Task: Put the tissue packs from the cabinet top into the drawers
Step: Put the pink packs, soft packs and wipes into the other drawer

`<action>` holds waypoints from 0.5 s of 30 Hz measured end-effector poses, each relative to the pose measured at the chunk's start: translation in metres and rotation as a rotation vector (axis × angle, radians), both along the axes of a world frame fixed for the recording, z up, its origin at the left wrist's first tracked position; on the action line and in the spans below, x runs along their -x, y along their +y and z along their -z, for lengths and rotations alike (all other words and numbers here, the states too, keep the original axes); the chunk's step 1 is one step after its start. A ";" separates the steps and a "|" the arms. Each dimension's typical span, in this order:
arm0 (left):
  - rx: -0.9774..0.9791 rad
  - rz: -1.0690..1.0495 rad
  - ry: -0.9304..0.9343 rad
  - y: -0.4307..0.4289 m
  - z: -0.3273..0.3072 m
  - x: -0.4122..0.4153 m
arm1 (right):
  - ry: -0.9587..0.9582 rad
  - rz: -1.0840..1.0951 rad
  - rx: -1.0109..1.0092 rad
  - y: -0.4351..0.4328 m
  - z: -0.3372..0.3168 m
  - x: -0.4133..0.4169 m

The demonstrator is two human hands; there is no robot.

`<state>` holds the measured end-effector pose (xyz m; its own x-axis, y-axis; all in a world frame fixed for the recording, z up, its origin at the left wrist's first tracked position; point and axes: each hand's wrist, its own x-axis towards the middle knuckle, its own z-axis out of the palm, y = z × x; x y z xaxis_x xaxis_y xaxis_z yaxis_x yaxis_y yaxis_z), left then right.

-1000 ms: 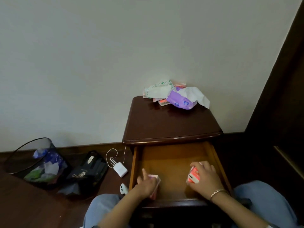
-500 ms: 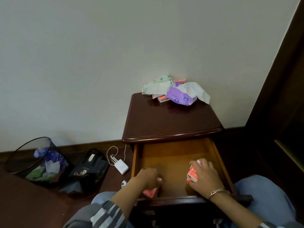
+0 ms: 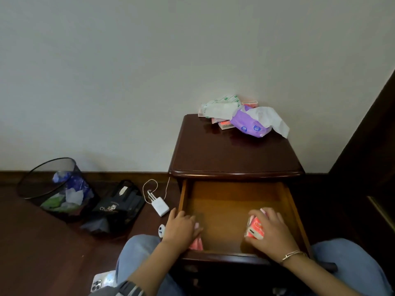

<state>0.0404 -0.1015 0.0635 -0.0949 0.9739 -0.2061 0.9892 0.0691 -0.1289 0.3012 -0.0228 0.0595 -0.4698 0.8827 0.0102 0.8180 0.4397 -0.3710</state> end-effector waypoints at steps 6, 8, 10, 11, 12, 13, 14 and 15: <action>-0.497 -0.309 -0.367 -0.010 0.004 0.006 | -0.085 -0.363 0.017 0.009 -0.006 0.068; -0.567 -0.521 -0.529 -0.014 0.005 0.010 | -0.204 -0.501 0.017 0.010 -0.001 0.096; -0.448 -0.699 -0.679 -0.014 0.006 0.016 | -0.318 -0.598 0.055 0.010 0.005 0.115; -0.375 -0.747 -0.735 -0.014 0.006 0.019 | -0.354 -0.616 0.093 0.010 0.007 0.120; -0.327 -0.771 -0.791 -0.014 0.005 0.021 | -0.371 -0.618 0.145 0.011 0.010 0.123; -0.308 -0.786 -0.841 -0.015 0.005 0.023 | -0.364 -0.611 0.214 0.013 0.012 0.123; -0.308 -0.795 -0.874 -0.015 0.006 0.025 | -0.333 -0.593 0.314 0.014 0.012 0.122; -0.317 -0.794 -0.886 -0.015 0.007 0.027 | -0.280 -0.569 0.441 0.017 0.010 0.120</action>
<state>0.0131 -0.1170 0.0562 -0.6314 0.7285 -0.2657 0.3955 0.5973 0.6977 0.1811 -0.0060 0.0498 -0.7857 0.3996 -0.4722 0.5995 0.6801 -0.4219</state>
